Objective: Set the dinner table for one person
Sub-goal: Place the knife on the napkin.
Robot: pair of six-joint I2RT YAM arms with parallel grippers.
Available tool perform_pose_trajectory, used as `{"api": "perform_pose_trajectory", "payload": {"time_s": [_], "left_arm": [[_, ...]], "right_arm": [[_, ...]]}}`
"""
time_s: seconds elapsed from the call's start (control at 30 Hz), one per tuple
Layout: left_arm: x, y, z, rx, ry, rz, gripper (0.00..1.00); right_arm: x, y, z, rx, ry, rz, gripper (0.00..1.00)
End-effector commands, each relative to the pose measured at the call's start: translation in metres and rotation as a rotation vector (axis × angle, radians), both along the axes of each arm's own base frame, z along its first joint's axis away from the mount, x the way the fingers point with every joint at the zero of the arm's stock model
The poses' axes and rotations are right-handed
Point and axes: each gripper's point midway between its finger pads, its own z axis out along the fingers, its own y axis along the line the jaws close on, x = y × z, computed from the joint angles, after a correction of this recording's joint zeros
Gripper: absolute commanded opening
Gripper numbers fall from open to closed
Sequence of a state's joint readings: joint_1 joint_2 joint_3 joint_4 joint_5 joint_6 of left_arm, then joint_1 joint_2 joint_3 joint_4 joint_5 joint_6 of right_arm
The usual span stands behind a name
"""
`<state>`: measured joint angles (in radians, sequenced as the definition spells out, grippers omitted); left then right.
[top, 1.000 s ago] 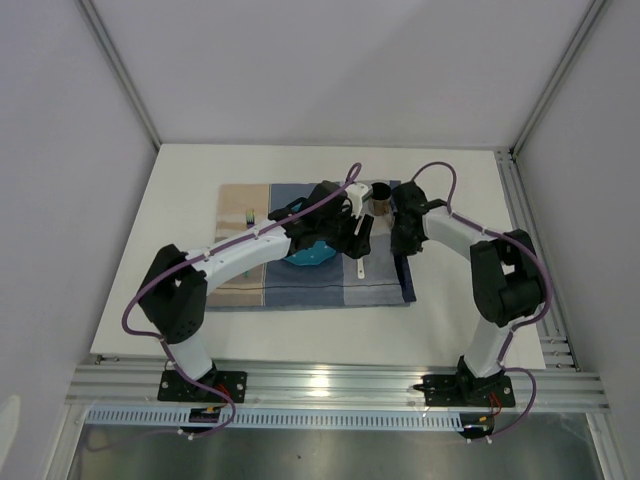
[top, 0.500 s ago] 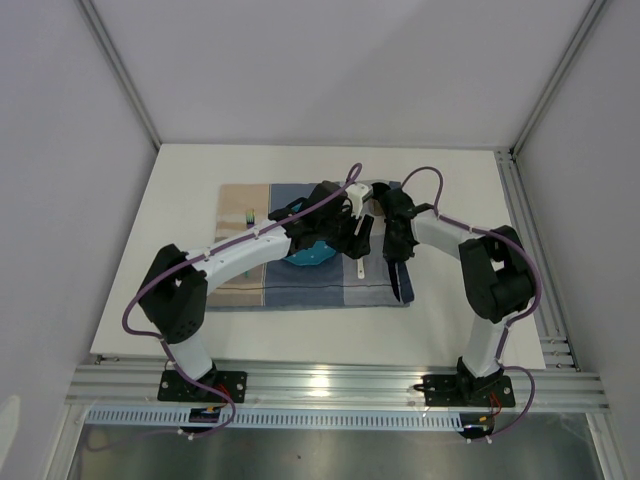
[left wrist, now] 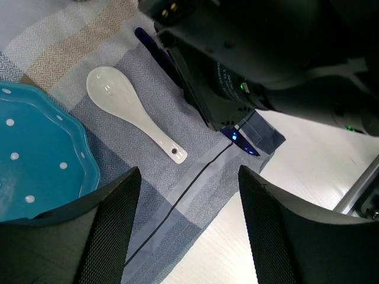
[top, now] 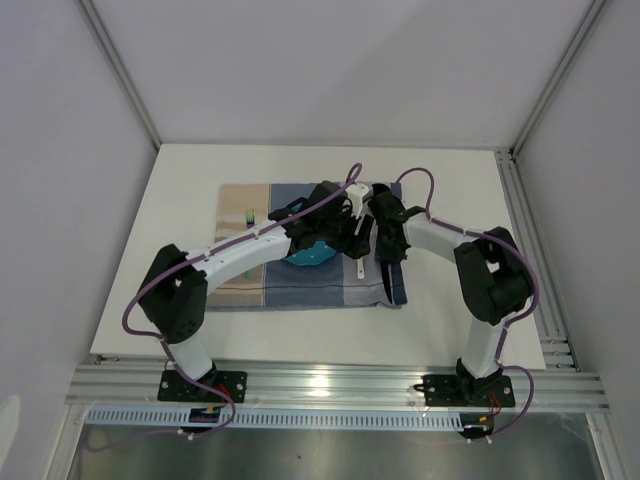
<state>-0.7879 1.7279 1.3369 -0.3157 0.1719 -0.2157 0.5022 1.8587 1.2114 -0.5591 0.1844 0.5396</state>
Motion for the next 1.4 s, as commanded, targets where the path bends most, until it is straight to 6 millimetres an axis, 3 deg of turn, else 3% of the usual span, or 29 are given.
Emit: {"api": "perform_pose_trajectory", "payload": {"time_s": [0.0, 0.23, 0.5, 0.63, 0.77, 0.97, 1.0, 1.07, 1.13, 1.3, 1.37], "left_arm": [[0.002, -0.008, 0.015, -0.035, -0.046, -0.033, 0.70], [0.002, -0.007, 0.016, -0.038, -0.050, -0.032, 0.70], [0.001, -0.007, 0.018, -0.041, -0.054, -0.033, 0.70], [0.001, -0.008, 0.019, -0.042, -0.055, -0.034, 0.70], [0.001, -0.007, 0.018, -0.042, -0.053, -0.033, 0.70], [0.000, -0.006, 0.018, -0.042, -0.055, -0.033, 0.70], [0.001, -0.006, 0.018, -0.040, -0.055, -0.032, 0.70], [0.001, -0.006, 0.018, -0.037, -0.055, -0.029, 0.70], [0.001, -0.005, 0.017, -0.036, -0.054, -0.026, 0.70], [0.000, -0.001, 0.017, -0.032, -0.058, -0.012, 0.70], [-0.001, 0.001, 0.018, -0.036, -0.063, -0.009, 0.70]], "right_arm": [[0.012, 0.019, 0.025, 0.043, -0.071, 0.008, 0.00], [0.025, 0.014, 0.048, 0.001, -0.141, -0.003, 0.00], [0.035, 0.004, 0.064, -0.063, -0.186, -0.004, 0.00], [0.038, 0.008, 0.068, -0.047, -0.189, -0.002, 0.00], [0.038, 0.013, 0.063, -0.025, -0.175, 0.002, 0.00], [0.038, 0.003, 0.053, -0.081, -0.175, -0.017, 0.01], [0.038, 0.000, 0.050, -0.097, -0.175, -0.023, 0.03], [0.040, -0.008, 0.045, -0.136, -0.188, -0.041, 0.18], [0.040, -0.014, 0.039, -0.163, -0.187, -0.053, 0.22], [0.051, -0.016, 0.035, -0.114, -0.202, -0.060, 0.17], [0.050, -0.017, 0.024, -0.104, -0.172, -0.063, 0.15]]}}
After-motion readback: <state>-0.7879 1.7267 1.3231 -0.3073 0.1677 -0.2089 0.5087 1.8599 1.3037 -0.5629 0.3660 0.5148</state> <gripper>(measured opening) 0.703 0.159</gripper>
